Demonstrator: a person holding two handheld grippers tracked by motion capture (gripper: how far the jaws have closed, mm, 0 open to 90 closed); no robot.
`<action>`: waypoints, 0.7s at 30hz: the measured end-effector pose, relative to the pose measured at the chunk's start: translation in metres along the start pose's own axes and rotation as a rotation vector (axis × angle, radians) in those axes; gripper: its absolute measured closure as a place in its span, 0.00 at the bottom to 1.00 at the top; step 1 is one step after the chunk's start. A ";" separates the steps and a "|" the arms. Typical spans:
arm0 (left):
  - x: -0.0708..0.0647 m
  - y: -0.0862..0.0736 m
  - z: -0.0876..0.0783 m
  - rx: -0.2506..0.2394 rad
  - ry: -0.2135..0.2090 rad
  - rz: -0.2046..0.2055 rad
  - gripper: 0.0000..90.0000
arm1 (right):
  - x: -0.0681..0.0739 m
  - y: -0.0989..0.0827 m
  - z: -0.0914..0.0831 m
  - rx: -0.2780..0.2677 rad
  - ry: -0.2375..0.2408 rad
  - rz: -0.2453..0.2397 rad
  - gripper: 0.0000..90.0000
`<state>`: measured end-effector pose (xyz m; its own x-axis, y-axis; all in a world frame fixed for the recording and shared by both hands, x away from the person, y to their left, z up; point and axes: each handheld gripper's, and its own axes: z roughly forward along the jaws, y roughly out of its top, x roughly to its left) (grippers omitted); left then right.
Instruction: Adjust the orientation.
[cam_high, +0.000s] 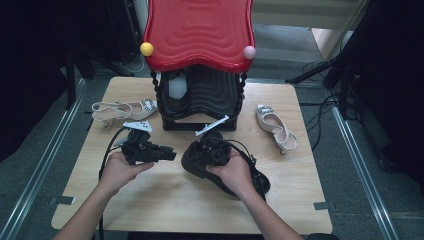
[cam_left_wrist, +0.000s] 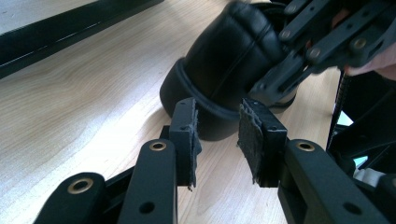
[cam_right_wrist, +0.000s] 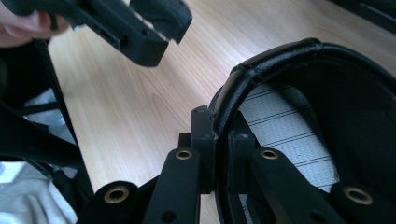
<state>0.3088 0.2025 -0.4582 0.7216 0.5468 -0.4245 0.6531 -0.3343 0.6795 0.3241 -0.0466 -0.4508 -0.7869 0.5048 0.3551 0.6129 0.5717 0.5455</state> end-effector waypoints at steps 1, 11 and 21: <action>0.000 0.000 0.000 0.000 0.002 0.001 0.75 | 0.000 0.000 0.002 0.006 0.000 0.002 0.96; 0.001 -0.001 0.001 0.007 0.002 0.004 0.72 | -0.003 -0.003 0.003 -0.026 0.050 0.009 0.95; 0.005 0.007 0.006 0.021 0.014 0.068 0.98 | -0.006 -0.025 -0.028 -0.101 0.056 0.003 1.00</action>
<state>0.3185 0.1982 -0.4588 0.7610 0.5333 -0.3694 0.6077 -0.3868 0.6936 0.3117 -0.0826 -0.4452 -0.7895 0.4682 0.3969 0.6071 0.5007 0.6170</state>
